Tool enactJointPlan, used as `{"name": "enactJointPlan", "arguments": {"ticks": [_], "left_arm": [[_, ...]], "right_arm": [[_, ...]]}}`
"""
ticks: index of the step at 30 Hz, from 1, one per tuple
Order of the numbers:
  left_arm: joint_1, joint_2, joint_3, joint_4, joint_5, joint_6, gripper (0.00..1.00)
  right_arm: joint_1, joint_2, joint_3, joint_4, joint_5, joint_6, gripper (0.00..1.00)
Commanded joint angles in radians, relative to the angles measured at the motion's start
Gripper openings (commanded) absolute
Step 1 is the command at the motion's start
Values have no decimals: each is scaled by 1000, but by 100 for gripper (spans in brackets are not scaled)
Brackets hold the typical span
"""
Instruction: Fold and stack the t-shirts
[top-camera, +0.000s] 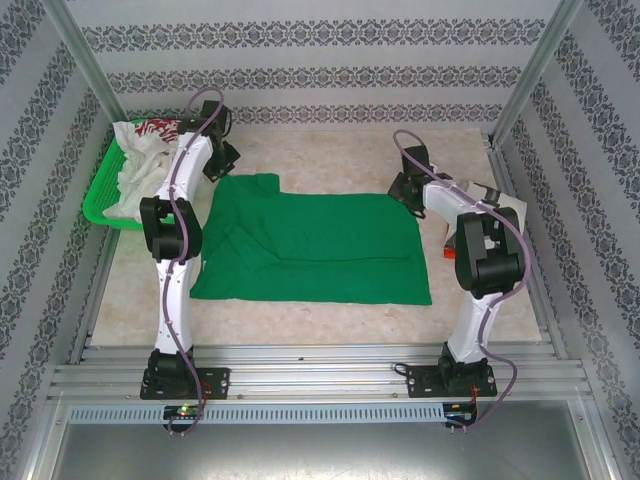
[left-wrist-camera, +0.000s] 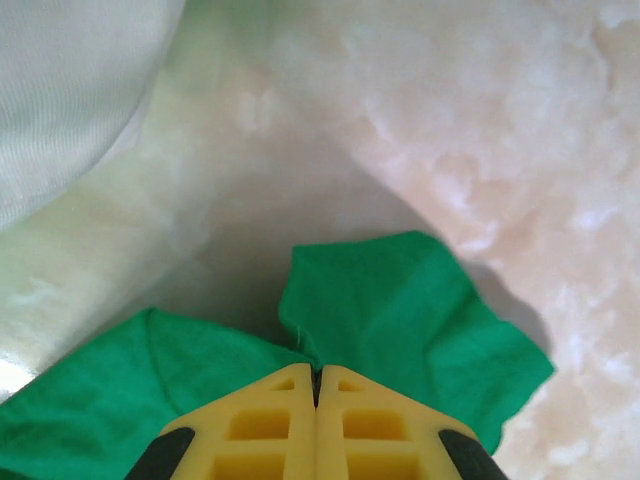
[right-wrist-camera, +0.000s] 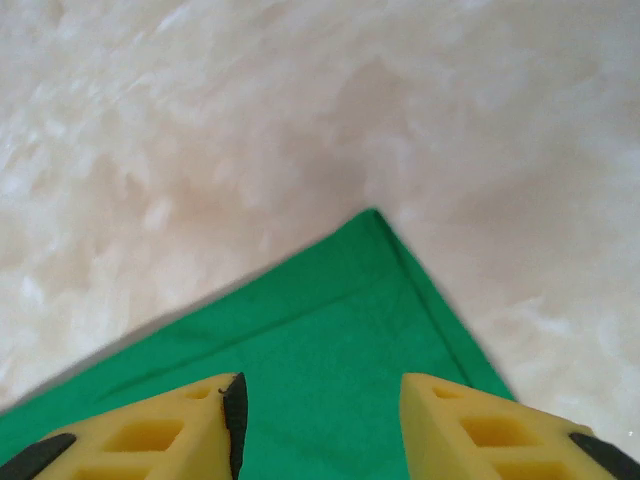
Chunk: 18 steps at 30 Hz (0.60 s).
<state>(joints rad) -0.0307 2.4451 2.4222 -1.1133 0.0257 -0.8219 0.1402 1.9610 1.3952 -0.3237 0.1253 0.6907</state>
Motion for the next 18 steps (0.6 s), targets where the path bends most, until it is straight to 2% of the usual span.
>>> {"name": "enactJointPlan", "arguments": {"ticks": [1, 7, 18], "left_arm": [[8, -1, -20, 5, 0, 13, 0], [8, 0, -57, 31, 3, 13, 0], [8, 0, -84, 52, 19, 15, 0]], "right_arm": [[-14, 75, 106, -140, 113, 107, 38], [-29, 216, 277, -244, 82, 159, 35], [-39, 325, 394, -289, 47, 172, 35]]}}
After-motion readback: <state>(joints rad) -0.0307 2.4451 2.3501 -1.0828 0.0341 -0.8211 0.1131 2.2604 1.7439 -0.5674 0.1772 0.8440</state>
